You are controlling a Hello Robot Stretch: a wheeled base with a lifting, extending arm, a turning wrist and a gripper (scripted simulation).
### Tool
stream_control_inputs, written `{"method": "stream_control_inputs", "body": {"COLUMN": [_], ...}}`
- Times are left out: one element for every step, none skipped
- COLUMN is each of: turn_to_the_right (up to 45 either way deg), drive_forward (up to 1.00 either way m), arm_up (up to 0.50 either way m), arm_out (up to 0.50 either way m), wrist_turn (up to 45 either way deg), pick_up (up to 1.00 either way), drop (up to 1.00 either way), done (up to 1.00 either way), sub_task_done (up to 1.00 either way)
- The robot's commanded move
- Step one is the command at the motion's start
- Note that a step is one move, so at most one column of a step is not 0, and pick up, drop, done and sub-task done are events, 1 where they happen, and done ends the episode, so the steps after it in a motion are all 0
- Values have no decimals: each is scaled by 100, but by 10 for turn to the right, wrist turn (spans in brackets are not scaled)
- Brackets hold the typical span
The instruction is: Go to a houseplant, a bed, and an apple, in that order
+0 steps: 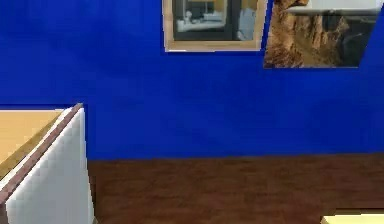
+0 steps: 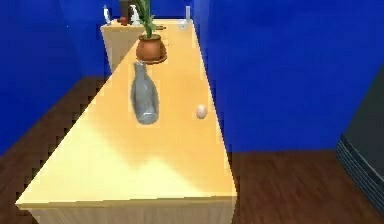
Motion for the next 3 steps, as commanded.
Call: {"method": "stream_control_inputs", "body": {"turn_to_the_right": [0, 450, 60], "drive_forward": [60, 0, 0], "arm_up": [0, 0, 0], "arm_out": [0, 0, 0], "wrist_turn": [0, 0, 0], "pick_up": [0, 0, 0], "drop": [0, 0, 0], "done": [0, 0, 0], "sub_task_done": [0, 0, 0]}}
